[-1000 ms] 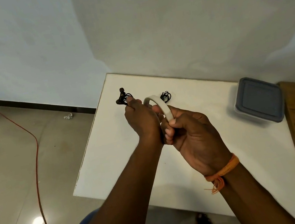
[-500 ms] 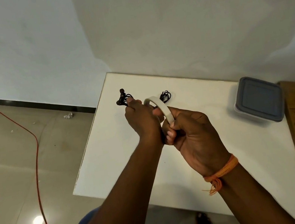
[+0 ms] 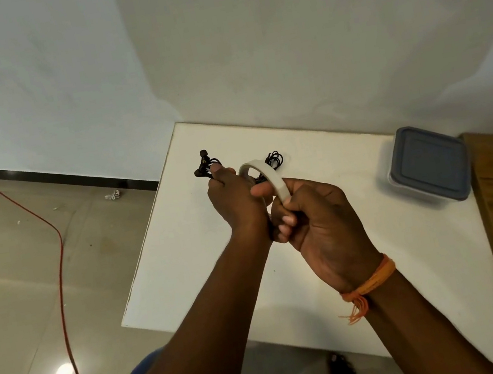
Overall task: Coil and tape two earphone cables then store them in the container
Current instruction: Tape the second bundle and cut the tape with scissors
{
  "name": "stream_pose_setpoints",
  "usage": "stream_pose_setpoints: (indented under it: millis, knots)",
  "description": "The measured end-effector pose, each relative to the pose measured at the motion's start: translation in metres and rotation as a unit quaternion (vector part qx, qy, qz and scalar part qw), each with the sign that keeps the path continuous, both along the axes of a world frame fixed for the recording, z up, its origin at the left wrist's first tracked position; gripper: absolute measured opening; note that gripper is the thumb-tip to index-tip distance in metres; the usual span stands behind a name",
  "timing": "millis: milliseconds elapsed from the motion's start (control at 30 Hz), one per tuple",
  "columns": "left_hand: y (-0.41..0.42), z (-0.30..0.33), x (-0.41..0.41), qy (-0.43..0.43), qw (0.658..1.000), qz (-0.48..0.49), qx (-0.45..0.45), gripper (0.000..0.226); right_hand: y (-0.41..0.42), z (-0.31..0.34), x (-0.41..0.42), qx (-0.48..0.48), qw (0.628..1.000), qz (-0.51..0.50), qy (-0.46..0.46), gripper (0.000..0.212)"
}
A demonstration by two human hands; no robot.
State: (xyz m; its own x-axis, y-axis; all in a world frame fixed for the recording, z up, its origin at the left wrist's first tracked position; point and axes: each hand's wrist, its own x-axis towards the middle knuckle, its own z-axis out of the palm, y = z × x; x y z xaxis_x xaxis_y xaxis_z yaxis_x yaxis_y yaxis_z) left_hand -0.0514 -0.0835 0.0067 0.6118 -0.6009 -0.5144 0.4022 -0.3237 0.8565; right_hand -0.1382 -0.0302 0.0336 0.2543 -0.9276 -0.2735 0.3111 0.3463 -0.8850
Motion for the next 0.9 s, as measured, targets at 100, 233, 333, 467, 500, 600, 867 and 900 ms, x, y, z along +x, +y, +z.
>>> stream_pose_setpoints:
  millis: [100,233,333,467,500,600,867,900]
  knots:
    - [-0.0009,-0.0004,-0.0006,-0.011,1.0,0.004,0.003,0.042,-0.0001,0.0002,0.0016,0.001,1.0,0.001,0.001,0.04]
    - [-0.0031,-0.0021,-0.0001,-0.01,1.0,0.013,0.008,0.043,0.0,0.0021,0.0033,0.011,1.0,-0.005,0.013,0.036]
    - [-0.0036,-0.0026,0.0016,-0.012,1.0,0.011,0.006,0.043,0.0,0.0012,0.0033,0.014,1.0,0.001,0.002,0.043]
    - [-0.0031,-0.002,0.0027,-0.019,1.0,0.003,-0.001,0.044,-0.0007,0.0011,0.0028,0.005,1.0,0.016,-0.018,0.033]
    - [-0.0033,-0.002,0.0026,-0.022,1.0,0.003,-0.002,0.044,-0.0004,0.0008,0.0026,0.004,1.0,0.013,-0.015,0.032]
    - [-0.0043,-0.0031,0.0029,-0.028,1.0,0.007,0.0,0.043,0.0006,-0.0007,0.0036,-0.003,1.0,0.006,-0.004,0.031]
    - [-0.0032,-0.0024,0.0039,-0.024,1.0,0.002,-0.001,0.042,-0.0004,-0.0009,0.0046,-0.007,1.0,0.011,-0.001,0.035]
    - [-0.0031,-0.0023,0.0039,-0.024,1.0,0.003,-0.002,0.042,-0.0002,0.0,0.0046,-0.004,1.0,0.01,-0.001,0.034]
